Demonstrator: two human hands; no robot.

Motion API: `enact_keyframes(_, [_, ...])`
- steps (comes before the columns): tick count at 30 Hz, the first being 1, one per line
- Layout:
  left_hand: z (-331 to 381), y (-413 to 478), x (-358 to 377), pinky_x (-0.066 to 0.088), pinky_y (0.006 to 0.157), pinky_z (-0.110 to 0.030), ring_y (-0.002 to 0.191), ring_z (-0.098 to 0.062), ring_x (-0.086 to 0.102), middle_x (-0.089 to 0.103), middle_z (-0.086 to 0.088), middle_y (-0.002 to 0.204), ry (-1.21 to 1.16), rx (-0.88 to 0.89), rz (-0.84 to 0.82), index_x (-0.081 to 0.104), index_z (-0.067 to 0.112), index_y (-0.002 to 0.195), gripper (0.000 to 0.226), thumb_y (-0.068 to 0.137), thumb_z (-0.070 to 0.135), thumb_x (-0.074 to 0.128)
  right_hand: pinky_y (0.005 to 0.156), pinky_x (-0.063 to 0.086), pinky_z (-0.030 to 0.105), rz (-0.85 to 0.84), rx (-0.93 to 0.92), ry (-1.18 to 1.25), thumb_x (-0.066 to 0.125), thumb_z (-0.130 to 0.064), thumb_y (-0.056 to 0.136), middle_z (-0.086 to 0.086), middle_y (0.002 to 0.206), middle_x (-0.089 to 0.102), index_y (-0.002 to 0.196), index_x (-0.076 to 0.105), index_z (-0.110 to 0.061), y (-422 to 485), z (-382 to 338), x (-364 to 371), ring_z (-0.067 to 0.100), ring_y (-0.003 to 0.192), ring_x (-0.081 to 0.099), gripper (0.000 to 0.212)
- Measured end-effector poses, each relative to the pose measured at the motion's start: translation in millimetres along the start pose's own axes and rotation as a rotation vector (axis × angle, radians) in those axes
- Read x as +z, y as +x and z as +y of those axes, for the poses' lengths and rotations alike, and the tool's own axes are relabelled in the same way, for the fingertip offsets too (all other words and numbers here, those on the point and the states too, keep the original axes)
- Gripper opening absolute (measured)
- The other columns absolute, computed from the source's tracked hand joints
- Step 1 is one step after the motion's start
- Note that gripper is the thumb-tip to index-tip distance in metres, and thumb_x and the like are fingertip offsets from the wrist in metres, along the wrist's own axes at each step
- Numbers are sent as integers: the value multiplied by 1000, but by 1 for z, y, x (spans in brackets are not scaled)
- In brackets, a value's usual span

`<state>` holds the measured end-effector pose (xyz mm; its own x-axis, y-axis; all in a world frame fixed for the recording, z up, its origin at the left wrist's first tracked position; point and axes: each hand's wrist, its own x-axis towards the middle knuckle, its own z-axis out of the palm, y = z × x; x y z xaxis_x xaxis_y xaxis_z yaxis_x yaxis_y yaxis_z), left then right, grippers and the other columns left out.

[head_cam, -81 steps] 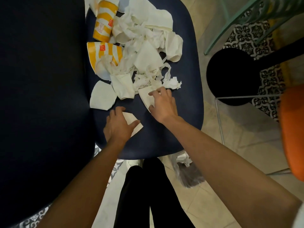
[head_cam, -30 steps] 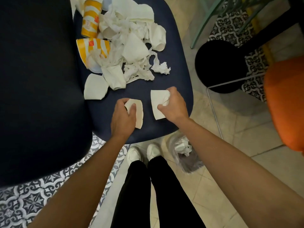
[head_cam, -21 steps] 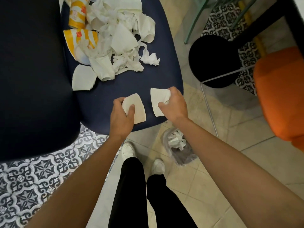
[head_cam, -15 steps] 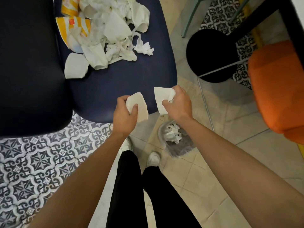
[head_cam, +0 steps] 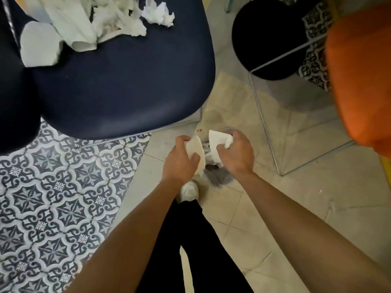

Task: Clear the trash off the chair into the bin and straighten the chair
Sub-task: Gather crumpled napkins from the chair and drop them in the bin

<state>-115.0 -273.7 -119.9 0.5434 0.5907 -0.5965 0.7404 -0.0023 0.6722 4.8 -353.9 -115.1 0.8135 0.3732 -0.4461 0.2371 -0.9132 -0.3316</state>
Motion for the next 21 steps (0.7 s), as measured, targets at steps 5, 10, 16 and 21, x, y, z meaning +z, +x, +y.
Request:
enact_keyframes(5, [-24,38,48,49,85,-43,93,-31,57,57,-14,108,61,-14,-156,32,24,102,23,89,16,49,73,47,36,-7,77,-49,58,-19,83,10,110,60,116,37,-19,21,37,42,34,97,60,39])
enact_keyframes(10, [-56,86,98,41,89,-32,106,-30,52,48,-14,123,233,54,-282,49,10,114,25,91,19,50,67,36,31,-70,53,-149,49,-8,90,10,119,52,117,42,-15,50,82,90,30,100,56,30])
enact_keyframes(16, [-76,128,148,44,99,-36,119,-28,49,40,-12,137,378,112,-349,52,13,123,34,91,24,54,78,40,33,-211,52,-234,51,-12,89,8,125,46,112,53,-16,82,117,135,31,107,54,23])
enact_keyframes(21, [-85,139,170,49,94,-36,112,-28,55,51,-15,129,512,93,-393,48,11,125,33,93,18,51,89,40,37,-289,90,-210,55,-9,87,8,132,44,116,53,-17,92,128,147,32,114,51,30])
